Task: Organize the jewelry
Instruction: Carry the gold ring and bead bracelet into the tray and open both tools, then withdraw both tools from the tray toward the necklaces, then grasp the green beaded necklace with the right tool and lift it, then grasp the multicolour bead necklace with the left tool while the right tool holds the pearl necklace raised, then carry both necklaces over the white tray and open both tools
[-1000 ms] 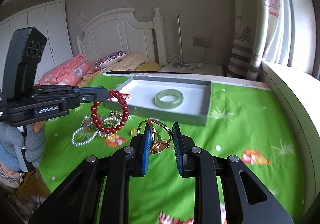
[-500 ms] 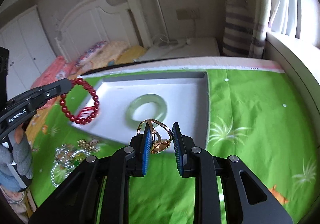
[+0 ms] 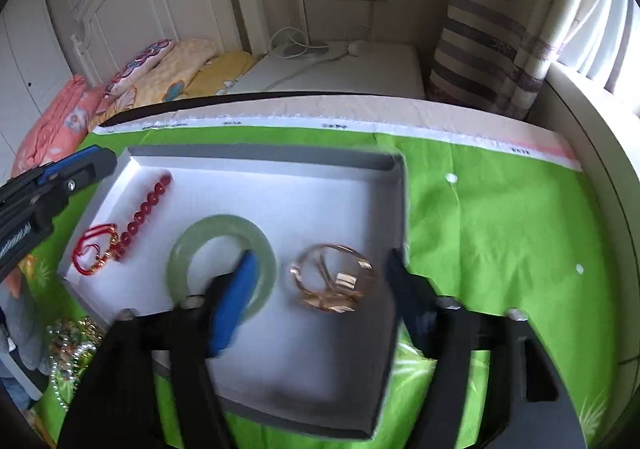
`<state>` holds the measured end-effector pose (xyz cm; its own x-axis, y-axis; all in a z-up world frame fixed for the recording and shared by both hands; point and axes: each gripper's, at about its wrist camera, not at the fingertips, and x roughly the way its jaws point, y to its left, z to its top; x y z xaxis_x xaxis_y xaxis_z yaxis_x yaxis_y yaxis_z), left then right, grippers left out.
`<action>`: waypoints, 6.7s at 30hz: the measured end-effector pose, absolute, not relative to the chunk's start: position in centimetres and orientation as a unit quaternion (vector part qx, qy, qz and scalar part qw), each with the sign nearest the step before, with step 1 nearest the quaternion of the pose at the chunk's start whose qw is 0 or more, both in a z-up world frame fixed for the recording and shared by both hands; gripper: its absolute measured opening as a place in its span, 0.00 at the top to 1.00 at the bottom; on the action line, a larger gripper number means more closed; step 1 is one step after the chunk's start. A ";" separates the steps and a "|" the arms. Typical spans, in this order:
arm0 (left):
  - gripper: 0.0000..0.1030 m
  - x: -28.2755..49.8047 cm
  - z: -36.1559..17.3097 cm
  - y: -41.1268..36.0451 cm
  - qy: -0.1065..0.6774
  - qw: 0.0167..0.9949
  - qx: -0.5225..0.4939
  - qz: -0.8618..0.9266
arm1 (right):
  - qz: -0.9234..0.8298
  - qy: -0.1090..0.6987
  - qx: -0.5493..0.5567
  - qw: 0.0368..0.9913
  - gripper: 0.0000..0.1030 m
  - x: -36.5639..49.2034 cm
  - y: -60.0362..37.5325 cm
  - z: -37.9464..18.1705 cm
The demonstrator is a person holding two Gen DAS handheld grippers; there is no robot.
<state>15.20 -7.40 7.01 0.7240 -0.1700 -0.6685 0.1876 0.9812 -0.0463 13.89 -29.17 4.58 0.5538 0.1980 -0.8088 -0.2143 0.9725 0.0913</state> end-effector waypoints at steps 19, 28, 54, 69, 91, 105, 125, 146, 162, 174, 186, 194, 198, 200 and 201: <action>0.02 -0.1 15.7 -0.7 0.231 0.970 0.045 -0.053 | 0.174 0.255 -0.007 0.951 0.16 0.6 -28.8 20.1; 0.02 -8.7 9.4 5.6 0.272 0.962 -0.029 -0.026 | 0.211 0.259 0.017 0.942 0.16 -7.7 -27.8 14.4; 0.02 -5.3 1.7 12.4 0.353 0.921 -0.167 -0.010 | 0.309 0.475 0.013 0.824 0.49 -6.4 -15.1 2.4; 0.02 -6.5 2.1 12.7 0.331 0.924 -0.185 -0.052 | 0.247 0.470 -0.029 0.847 0.88 -5.4 -11.9 2.2; 0.02 -7.5 3.1 7.7 0.330 0.934 -0.070 -0.115 | 0.399 0.232 0.241 0.854 0.90 -7.9 -25.2 13.4; 0.21 -5.1 3.5 0.8 0.378 0.905 -0.033 -0.193 | 0.361 0.181 0.268 0.875 0.90 -8.8 -31.7 14.2; 0.91 -3.6 3.5 -1.3 0.377 0.905 0.021 -0.196 | 0.345 0.181 0.275 0.879 0.90 -9.7 -33.6 13.7; 0.91 -2.6 11.5 -1.3 0.334 0.911 -0.015 -0.241 | 0.337 0.148 0.225 0.902 0.90 -8.0 -32.4 18.7; 0.91 5.1 12.6 -2.7 0.348 0.911 -0.010 -0.221 | 0.295 0.160 0.177 0.925 0.90 2.0 -30.1 22.7; 0.91 11.0 10.0 -1.7 0.362 0.915 -0.032 -0.174 | 0.314 0.217 0.180 0.907 0.90 10.9 -24.6 20.0; 0.91 13.9 4.8 -2.2 0.375 0.917 -0.012 -0.131 | 0.260 0.303 0.152 0.904 0.90 15.2 -24.9 10.1; 0.91 14.0 2.7 -4.0 0.384 0.911 0.006 -0.149 | 0.182 0.381 0.158 0.893 0.90 16.2 -29.8 3.9; 0.76 14.0 2.7 -4.3 0.385 0.911 0.003 -0.148 | 0.160 0.395 0.150 0.892 0.88 15.6 -30.3 3.2; 0.38 13.7 3.0 -4.1 0.381 0.915 -0.004 -0.134 | 0.148 0.405 0.136 0.892 0.82 15.3 -30.2 3.0; 0.22 13.4 3.3 -3.9 0.372 0.919 -0.008 -0.127 | 0.140 0.418 0.131 0.888 0.63 15.3 -30.2 3.0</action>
